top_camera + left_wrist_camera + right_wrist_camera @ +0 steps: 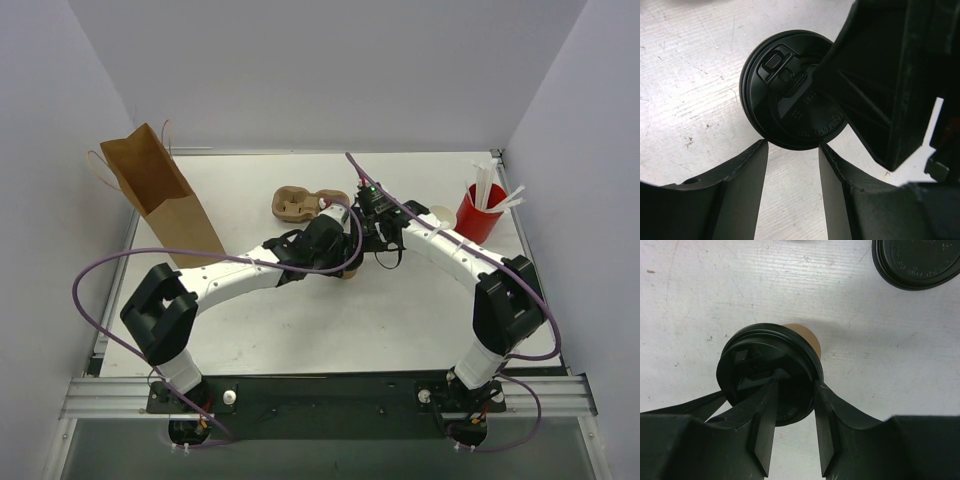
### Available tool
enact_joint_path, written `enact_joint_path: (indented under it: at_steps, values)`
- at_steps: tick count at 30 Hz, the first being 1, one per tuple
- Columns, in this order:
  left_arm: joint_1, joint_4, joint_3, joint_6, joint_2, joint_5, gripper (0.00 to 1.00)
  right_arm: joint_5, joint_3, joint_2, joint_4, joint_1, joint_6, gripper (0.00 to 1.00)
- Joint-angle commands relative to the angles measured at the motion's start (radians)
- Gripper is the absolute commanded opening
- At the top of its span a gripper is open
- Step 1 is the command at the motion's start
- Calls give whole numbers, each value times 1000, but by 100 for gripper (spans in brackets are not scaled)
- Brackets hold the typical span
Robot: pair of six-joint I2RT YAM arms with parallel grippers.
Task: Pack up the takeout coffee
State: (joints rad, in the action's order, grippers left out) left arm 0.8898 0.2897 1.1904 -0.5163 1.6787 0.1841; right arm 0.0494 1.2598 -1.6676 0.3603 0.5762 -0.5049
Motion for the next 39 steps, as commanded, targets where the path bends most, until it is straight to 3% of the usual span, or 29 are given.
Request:
enact_joint_path:
  at_steps: [1,16,31,37,39]
  values:
    - [-2,-15,-29,-10,24,55,54,3,-3,43,63,22,-23,30]
    - [8,6,-23,-19,42,89,54,0,-30,57,63,24,-34,29]
    - [-14,69,18,-51,-74,64,54,32,-25,109,98,62,-54,29]
    - [-38,58,29,-56,-103,6,55,-28,15,126,92,25,55,39]
    - [-38,66,46,-51,-90,0,55,-46,47,121,81,8,133,47]
